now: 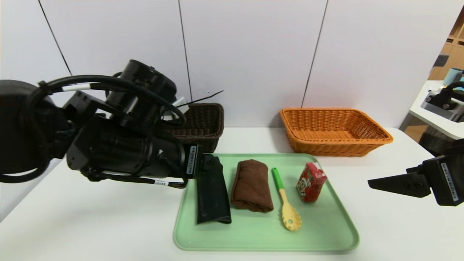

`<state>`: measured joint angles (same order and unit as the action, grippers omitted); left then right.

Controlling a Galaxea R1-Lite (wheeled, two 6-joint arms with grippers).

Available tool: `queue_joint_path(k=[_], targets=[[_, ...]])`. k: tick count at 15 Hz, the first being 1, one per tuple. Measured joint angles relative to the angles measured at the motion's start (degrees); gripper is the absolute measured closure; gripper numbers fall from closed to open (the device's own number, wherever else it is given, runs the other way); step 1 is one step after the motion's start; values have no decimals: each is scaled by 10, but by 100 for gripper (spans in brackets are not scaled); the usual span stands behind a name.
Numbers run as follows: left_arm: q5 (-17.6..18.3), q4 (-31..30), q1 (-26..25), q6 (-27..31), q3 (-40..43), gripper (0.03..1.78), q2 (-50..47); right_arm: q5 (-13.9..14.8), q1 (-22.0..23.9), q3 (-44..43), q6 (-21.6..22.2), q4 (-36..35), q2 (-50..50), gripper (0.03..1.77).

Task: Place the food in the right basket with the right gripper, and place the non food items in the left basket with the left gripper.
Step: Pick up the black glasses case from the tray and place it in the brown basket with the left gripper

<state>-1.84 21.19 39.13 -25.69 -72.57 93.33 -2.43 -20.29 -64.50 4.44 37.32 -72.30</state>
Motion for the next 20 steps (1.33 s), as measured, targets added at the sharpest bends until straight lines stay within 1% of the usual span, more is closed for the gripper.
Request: queue_joint_path(k=[3, 5, 9, 11, 13, 18, 20], targets=[[-25, -2, 9, -20, -9, 12, 37, 0, 0, 7, 0, 0, -2, 10], [-52, -4, 11, -23, -12, 12, 59, 0, 0, 10, 0, 0, -3, 10], [-70, -10, 14, -32, -23, 12, 97, 0, 1, 13, -1, -1, -6, 10], [-90, -25, 14, -32, -25, 12, 119, 0, 2, 21, -1, -14, -6, 10], [-94, -40, 14, -33, -28, 12, 137, 0, 3, 30, -1, -29, -6, 10], [-97, -51, 13, -32, -31, 12, 170, 0, 3, 34, -1, -32, -7, 10], [-107, -51, 13, -32, -31, 12, 180, 0, 5, 35, -1, -31, -7, 10]])
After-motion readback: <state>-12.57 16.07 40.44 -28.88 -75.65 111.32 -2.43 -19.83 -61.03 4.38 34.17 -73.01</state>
